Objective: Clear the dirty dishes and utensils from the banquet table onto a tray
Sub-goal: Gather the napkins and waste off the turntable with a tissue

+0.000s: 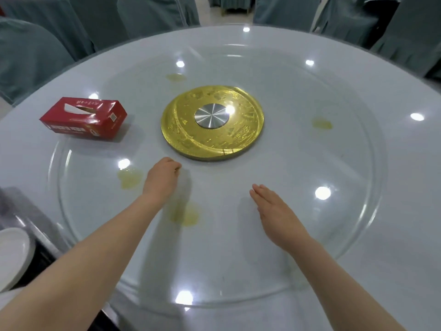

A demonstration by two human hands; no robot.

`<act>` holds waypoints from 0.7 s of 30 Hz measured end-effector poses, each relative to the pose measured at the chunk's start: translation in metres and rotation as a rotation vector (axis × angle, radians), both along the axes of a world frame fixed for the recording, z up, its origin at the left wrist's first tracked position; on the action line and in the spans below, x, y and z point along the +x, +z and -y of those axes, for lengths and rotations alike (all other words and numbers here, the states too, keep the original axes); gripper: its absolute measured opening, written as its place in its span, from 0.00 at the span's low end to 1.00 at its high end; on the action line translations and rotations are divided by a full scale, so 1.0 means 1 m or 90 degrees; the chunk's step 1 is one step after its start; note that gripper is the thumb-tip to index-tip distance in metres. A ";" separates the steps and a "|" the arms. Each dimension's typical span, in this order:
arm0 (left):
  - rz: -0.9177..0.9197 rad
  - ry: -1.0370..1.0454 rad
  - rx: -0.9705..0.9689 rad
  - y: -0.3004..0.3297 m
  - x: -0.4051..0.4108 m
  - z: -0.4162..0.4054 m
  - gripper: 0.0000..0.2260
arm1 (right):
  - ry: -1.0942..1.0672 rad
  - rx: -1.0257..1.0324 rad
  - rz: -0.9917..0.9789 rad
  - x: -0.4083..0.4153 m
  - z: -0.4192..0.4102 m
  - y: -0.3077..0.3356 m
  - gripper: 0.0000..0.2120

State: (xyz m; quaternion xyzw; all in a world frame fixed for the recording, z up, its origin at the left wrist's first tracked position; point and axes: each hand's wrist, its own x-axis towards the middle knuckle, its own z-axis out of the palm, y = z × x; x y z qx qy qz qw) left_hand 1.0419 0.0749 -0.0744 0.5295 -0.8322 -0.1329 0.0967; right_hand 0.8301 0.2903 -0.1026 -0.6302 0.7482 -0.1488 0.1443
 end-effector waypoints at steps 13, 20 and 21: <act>-0.329 0.078 0.154 0.044 0.014 -0.067 0.05 | -0.054 0.000 0.053 0.027 -0.048 0.006 0.29; -0.547 0.160 0.371 0.064 0.046 -0.145 0.08 | -0.023 -0.016 -0.004 0.041 -0.074 0.005 0.21; -0.594 0.194 0.421 0.063 0.050 -0.157 0.08 | -0.031 -0.035 -0.019 0.044 -0.079 0.007 0.15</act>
